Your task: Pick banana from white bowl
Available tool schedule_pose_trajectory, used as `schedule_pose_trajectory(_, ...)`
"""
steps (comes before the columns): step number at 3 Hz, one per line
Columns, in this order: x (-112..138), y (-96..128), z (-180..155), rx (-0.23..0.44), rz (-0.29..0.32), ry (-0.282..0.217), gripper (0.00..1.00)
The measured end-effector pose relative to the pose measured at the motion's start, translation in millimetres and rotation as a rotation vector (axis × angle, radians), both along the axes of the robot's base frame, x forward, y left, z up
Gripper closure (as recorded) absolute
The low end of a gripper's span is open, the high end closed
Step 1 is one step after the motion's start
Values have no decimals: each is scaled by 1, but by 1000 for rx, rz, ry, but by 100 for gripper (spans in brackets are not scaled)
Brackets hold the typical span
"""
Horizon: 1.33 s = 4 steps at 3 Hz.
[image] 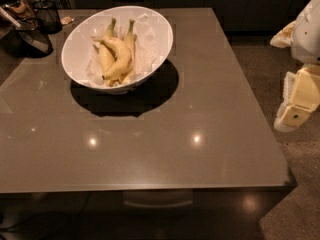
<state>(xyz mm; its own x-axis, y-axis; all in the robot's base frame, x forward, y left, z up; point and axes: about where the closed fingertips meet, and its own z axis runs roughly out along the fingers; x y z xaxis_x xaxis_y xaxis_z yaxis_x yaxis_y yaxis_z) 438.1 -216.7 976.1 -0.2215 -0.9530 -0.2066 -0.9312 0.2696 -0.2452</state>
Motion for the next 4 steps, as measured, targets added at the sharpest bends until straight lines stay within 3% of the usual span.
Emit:
schedule_pose_trajectory(1, 0, 0, 0, 0, 0, 0, 0)
schedule_pose_trajectory(2, 5, 7, 8, 45, 0, 12, 0)
schedule_pose_trajectory(3, 54, 52, 30, 99, 31, 75, 0)
schedule_pose_trajectory(4, 63, 62, 38, 114, 43, 35, 0)
